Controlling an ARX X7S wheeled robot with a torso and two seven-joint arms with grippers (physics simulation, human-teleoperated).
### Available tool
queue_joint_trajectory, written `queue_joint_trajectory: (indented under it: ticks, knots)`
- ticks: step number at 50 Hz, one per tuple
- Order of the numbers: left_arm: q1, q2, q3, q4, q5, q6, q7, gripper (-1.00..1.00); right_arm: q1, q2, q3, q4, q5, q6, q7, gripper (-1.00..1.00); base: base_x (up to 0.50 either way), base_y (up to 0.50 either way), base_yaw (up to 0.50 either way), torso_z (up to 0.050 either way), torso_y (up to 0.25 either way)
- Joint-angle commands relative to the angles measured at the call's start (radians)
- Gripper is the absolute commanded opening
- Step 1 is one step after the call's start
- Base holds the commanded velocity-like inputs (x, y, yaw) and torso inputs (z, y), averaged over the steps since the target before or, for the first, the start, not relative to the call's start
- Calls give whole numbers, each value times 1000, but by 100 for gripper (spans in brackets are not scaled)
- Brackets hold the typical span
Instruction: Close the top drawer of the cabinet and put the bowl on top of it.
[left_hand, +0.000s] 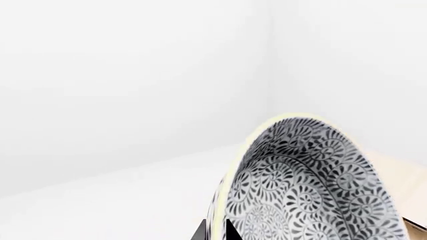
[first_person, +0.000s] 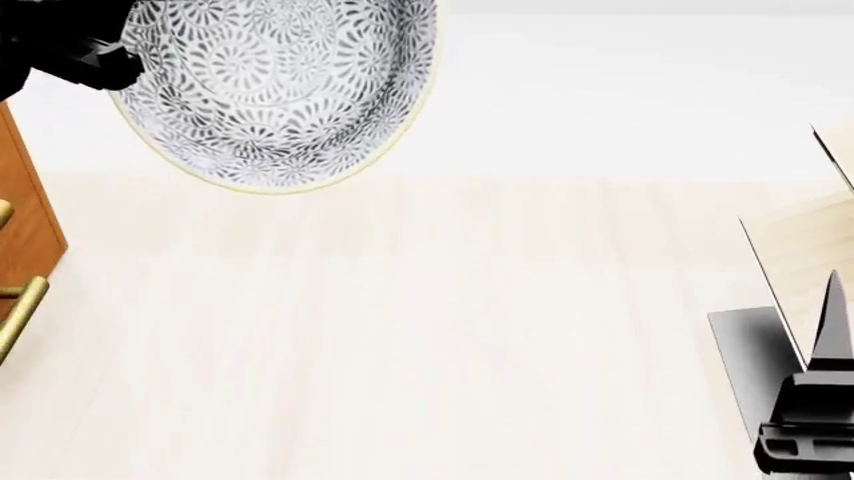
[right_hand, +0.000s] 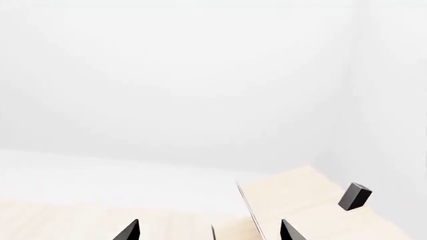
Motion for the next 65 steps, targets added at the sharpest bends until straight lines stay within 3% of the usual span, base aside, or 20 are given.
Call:
queue_joint_trajectory:
  ticks: [1, 65]
  knots:
    - [-37, 3, -57, -10, -18, -11, -44, -100, 1, -3, 0, -9, -13, -17, 0, 100, 0, 0, 0, 0, 0]
    - [-143, -84, -347, -175, -12, 31, -270, -100, -25, -30, 8, -24, -92, -88, -12, 100, 0, 0, 0, 0, 0]
